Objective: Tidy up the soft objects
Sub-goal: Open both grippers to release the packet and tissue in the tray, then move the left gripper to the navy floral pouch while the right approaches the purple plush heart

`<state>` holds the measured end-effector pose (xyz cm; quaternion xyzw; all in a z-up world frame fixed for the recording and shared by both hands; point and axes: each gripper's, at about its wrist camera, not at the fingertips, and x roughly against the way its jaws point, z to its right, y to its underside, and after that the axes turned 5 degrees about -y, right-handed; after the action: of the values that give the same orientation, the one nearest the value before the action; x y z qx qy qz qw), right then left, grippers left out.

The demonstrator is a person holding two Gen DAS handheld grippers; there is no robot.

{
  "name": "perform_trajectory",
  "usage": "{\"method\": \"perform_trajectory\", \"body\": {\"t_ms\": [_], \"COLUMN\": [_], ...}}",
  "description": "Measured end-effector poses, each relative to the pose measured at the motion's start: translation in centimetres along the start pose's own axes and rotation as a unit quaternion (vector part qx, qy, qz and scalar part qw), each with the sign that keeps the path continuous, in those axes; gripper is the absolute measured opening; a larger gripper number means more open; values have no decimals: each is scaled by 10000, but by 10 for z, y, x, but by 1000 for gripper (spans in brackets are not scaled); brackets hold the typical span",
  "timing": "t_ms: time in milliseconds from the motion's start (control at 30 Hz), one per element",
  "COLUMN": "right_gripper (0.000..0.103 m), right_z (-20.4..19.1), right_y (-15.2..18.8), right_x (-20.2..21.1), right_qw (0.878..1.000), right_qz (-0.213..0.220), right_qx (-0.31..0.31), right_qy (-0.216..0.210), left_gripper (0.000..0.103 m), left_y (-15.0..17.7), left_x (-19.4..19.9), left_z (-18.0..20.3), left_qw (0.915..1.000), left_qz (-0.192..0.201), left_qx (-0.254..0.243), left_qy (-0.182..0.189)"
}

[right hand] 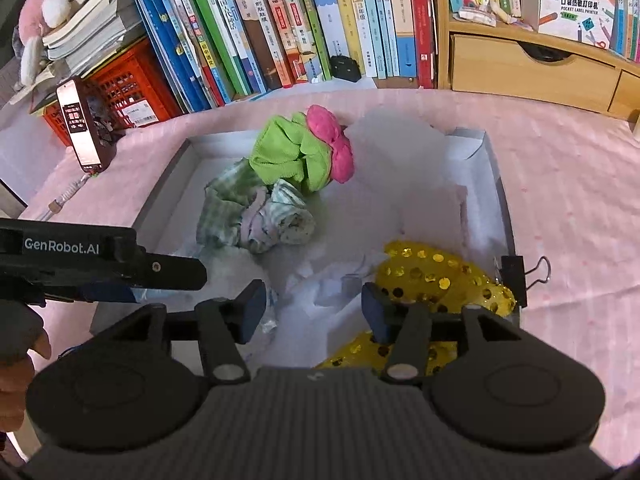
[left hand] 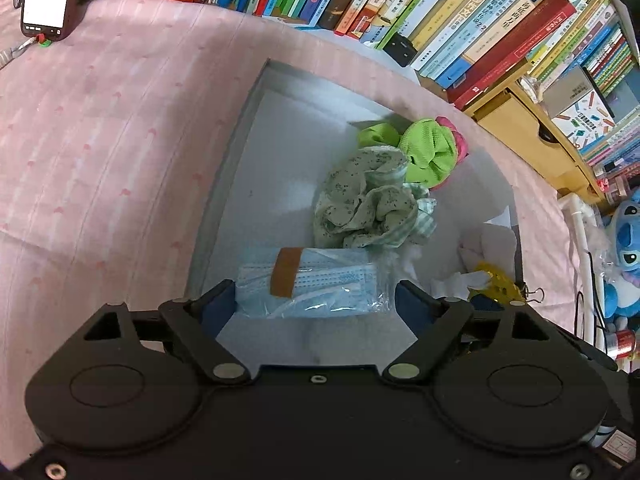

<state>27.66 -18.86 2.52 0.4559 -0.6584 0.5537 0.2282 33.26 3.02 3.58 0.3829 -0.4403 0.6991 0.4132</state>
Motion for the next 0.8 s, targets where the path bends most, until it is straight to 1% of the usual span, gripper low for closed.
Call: {"method": "perform_trajectory", "body": {"t_ms": [300,533,667,800], "right_gripper": [73,75,77,78], "right_z": [-7,-12,-15,-17], "right_y": [3,8,11,14], "right_x": [16,27,33,38], "right_qw": [9999,9996,9994,9992], "right_qz": [143,236,281,331], "right_qx": [71,146,186,219], "right_qy": [10,23,44,31], "left_gripper": [87,92,92,92], "left_y": [7,11,13,18], "left_x": [18,31,37,46], "left_z": [3,5,6,6], "left_qw": [9997,9992,9989,9979], "left_qz": [166,267,338,454], "left_qx": [-174,-293,-319,-455], "left_qy": [29,103,78,26]}}
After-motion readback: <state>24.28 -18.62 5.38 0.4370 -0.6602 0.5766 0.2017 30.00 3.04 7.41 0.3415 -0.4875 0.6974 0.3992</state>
